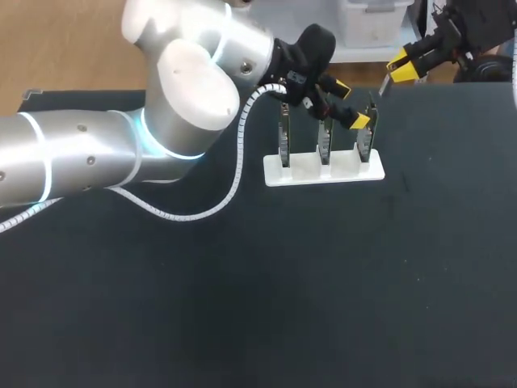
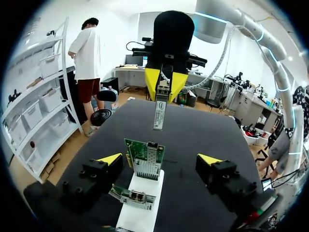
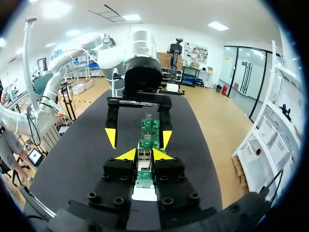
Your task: Pick up the optical module with the left hand, and insert it into the network port with the right hand.
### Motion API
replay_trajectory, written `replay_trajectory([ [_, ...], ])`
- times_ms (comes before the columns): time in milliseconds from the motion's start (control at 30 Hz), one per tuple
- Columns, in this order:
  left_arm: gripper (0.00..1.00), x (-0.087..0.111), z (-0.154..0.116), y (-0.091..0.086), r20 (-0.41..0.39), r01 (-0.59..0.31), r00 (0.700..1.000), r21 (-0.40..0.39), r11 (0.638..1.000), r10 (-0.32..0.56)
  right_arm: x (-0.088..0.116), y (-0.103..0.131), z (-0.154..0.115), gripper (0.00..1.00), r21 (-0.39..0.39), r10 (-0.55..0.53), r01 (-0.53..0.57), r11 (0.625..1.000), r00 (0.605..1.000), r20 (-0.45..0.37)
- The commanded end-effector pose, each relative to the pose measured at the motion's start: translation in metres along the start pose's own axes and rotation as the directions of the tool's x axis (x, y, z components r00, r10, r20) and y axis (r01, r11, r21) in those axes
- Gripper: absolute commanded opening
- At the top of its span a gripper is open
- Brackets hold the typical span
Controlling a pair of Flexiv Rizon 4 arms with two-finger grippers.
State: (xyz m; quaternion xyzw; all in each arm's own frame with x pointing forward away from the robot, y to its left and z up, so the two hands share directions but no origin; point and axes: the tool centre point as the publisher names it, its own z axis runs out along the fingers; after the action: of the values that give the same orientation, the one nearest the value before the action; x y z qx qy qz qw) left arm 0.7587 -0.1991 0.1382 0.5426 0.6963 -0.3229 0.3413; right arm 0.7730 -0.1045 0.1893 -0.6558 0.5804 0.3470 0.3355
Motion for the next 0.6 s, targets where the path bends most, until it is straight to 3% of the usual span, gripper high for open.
replay_trajectory([
  [33, 1.00, 0.001, 0.001, -0.002, 0.010, -0.013, 1.000, 0.002, 1.000, 0.013, 0.000, 0.002, 0.000, 0.00, 0.007, -0.002, 0.002, 1.000, 1.000, -0.003],
  [600, 1.00, -0.012, -0.001, -0.003, -0.011, -0.056, 0.998, -0.007, 0.998, 0.056, 0.001, 0.002, 0.001, 0.00, 0.018, -0.001, 0.001, 1.000, 1.000, 0.007],
])
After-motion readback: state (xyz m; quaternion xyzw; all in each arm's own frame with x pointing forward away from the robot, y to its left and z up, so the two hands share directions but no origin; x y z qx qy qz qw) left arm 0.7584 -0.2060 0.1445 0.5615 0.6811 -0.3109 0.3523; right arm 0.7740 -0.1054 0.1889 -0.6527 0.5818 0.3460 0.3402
